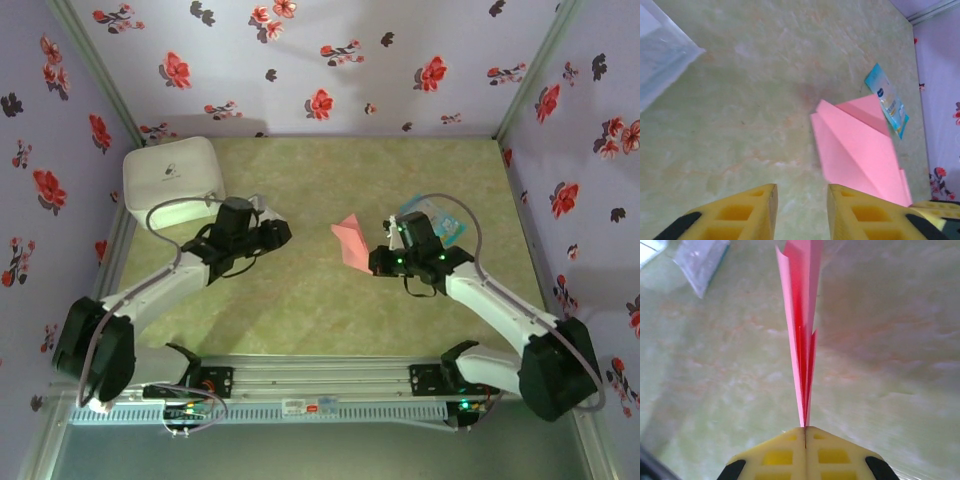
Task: Fold a paper plane with a square sheet of paper (pick it up from the middle)
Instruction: Turn over the paper at the center of the table.
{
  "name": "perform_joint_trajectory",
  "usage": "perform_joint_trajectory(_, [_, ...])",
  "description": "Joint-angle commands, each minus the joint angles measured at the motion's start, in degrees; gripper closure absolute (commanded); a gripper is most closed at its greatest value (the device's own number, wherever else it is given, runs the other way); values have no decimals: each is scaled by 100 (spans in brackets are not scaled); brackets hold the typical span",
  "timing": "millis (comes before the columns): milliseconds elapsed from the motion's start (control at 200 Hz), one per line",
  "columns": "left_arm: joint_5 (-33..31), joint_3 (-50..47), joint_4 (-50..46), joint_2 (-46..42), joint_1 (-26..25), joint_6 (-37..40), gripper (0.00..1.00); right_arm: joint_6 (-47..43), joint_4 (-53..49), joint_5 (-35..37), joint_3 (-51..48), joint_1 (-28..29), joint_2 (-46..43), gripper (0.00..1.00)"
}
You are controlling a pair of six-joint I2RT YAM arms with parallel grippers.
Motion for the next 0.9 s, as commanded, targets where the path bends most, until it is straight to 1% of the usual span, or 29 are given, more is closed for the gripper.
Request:
perform_joint_trajectory(0, [-208, -172, -167, -521, 72, 584, 65, -841, -917, 1510, 348, 408, -289, 99])
perform_joint_trajectory(120, [-208, -298, -461, -976, 180, 1245, 59, -1343, -1412, 3158, 729, 1187, -254, 99])
perform_joint_trajectory(175, [-245, -403, -533, -1189, 257, 1496, 51, -1476, -1632, 3902, 898, 1439, -119, 100])
perform_joint_trajectory(260, [-494, -575, -651, -1504, 389, 1676, 41, -1387, -1955, 5081, 1153, 1720, 156, 100])
perform_joint_trajectory(335, [-528, -782, -617, -1771, 497, 1835, 19, -1324, -2200, 6128, 1353, 2042, 463, 100])
perform_joint_trajectory(365, [-545, -870, -572, -1881, 542, 1848, 14, -1398, -2201, 6334, 1382, 2144, 598, 100])
perform_joint_trajectory(390, [-602, -954, -522, -1953, 561, 1796, 10, -1480, -2191, 6410, 1400, 2217, 687, 100])
perform_joint_trajectory(445, [-860, -1100, -514, -2154, 619, 1462, 4, -1523, -2214, 6586, 1460, 2391, 979, 100])
perform_joint_trajectory(450, [-877, -1114, -516, -2170, 620, 1430, 2, -1523, -2220, 6602, 1469, 2408, 1005, 100])
perform_joint_trajectory(465, [-903, -1147, -530, -2222, 656, 1350, 1, -1505, -2244, 6629, 1484, 2455, 1079, 100])
perform_joint_trajectory(545, [-858, -1298, -648, -2525, 824, 1201, 0, -1384, -2242, 6630, 1573, 2663, 1454, 98])
perform_joint_trajectory(600, [-839, -1387, -717, -2752, 978, 1256, 0, -1355, -2199, 6407, 1620, 2785, 1693, 98])
perform_joint_trajectory(710, [-945, -1539, -828, -3109, 1209, 1109, 0, -1271, -2216, 6040, 1747, 3018, 2246, 98])
perform_joint_trajectory(795, [-979, -1499, -1030, -3106, 1314, 1038, 0, -1181, -2251, 5816, 1907, 3192, 2662, 97])
perform_joint_trajectory(895, [-982, -1290, -1358, -2850, 1325, 1049, 0, -1171, -2184, 5407, 2079, 3378, 3054, 95])
